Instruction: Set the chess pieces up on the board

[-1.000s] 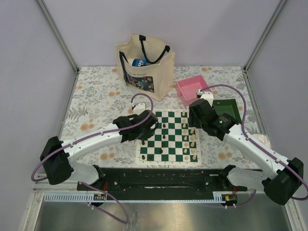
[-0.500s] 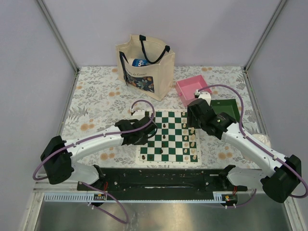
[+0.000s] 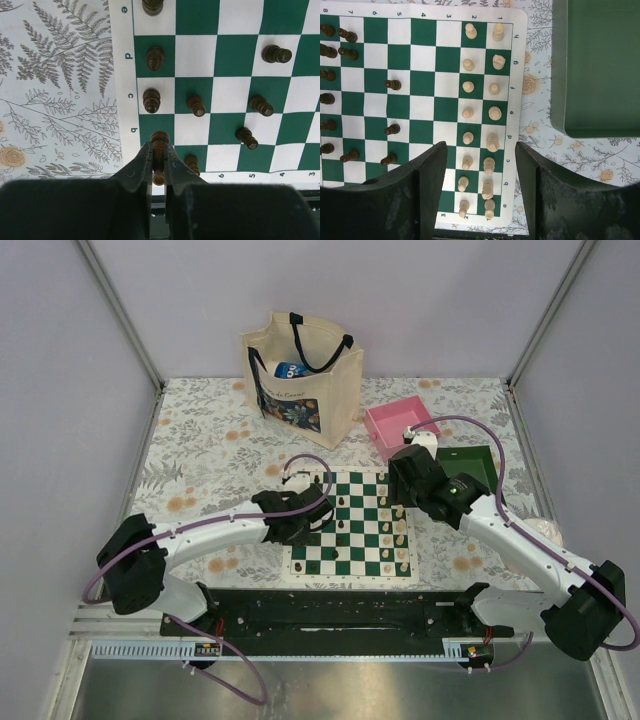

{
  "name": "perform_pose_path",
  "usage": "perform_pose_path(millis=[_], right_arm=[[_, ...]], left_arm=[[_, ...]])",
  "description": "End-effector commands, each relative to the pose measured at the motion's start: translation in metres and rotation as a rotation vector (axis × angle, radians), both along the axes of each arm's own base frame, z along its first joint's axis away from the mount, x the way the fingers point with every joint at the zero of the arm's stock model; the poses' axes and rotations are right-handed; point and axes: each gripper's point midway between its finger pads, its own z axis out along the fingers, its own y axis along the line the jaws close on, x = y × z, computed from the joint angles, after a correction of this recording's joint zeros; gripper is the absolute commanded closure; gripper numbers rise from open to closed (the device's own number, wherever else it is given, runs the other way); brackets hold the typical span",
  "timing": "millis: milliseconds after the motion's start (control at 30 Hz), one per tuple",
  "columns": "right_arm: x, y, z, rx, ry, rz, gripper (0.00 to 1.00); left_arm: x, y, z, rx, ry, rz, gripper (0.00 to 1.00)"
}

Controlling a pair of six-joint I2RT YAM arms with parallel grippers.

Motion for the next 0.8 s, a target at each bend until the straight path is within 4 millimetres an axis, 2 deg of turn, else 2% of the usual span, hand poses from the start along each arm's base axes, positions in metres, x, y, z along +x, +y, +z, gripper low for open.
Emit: perform_pose_path(millis=[0, 767], right_arm=[[0.008, 0.004, 0.010, 0.024, -0.030, -0.001, 0.35], [0.007, 0.007, 0.003, 0.017, -0.007, 0.014, 0.35]], left_arm=[[-0.005, -0.011, -0.005, -0.024, 0.017, -0.033, 1.00], [-0.012, -0.008, -0.037, 0.046, 0.071, -0.023, 1.00]])
